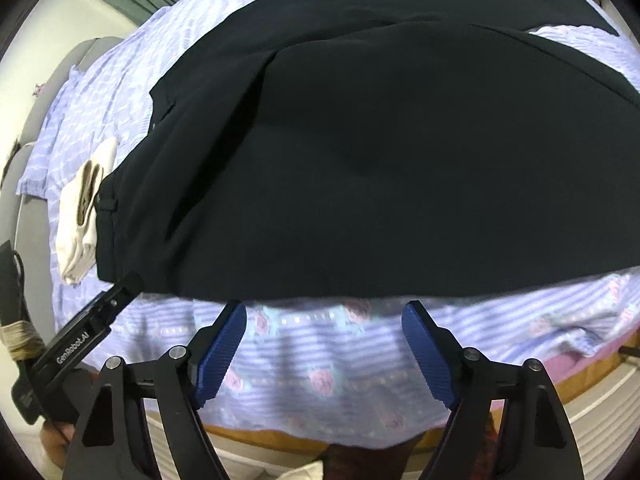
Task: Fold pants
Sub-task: 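Lower both tools onto the trouser waistband and close both grippers on it, then lift the waistband with both grippers and fold it over toward the hems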
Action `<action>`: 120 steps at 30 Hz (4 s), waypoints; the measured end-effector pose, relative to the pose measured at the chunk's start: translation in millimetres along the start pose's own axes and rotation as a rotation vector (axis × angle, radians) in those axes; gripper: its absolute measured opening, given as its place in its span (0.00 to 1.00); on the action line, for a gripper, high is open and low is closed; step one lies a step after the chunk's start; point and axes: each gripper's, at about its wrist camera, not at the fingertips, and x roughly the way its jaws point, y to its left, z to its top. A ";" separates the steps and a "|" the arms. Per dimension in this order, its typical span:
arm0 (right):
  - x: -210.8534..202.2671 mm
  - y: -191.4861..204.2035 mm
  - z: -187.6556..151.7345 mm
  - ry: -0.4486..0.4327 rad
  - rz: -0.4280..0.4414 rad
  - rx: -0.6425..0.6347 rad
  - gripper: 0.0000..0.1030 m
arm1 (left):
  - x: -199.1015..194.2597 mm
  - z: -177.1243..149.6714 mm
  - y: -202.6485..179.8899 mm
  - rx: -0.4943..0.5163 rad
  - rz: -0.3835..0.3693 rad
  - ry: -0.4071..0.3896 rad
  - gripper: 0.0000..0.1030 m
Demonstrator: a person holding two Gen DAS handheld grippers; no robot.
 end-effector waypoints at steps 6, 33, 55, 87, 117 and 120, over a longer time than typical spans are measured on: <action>20.0 -13.9 13.2 0.029 0.043 0.097 0.64 | 24.3 11.5 12.6 -0.089 -0.055 0.046 0.90; -115.2 5.7 112.9 -0.335 -0.018 0.091 0.08 | -110.5 76.0 -8.7 -0.033 -0.255 -0.195 0.12; -38.0 60.5 334.9 -0.348 -0.178 -0.265 0.07 | 28.5 284.3 -16.1 0.059 -0.169 -0.162 0.12; -250.9 -23.7 153.7 -0.485 -0.059 -0.339 0.74 | -196.9 115.5 -180.0 0.294 -0.140 -0.458 0.92; -130.2 -293.1 51.0 0.048 -0.253 -0.404 0.72 | -88.0 -54.1 -396.2 0.269 -0.057 -0.050 0.92; -107.7 -296.1 52.1 0.069 -0.297 -0.407 0.71 | -79.8 -50.3 -399.2 0.310 -0.067 -0.030 0.92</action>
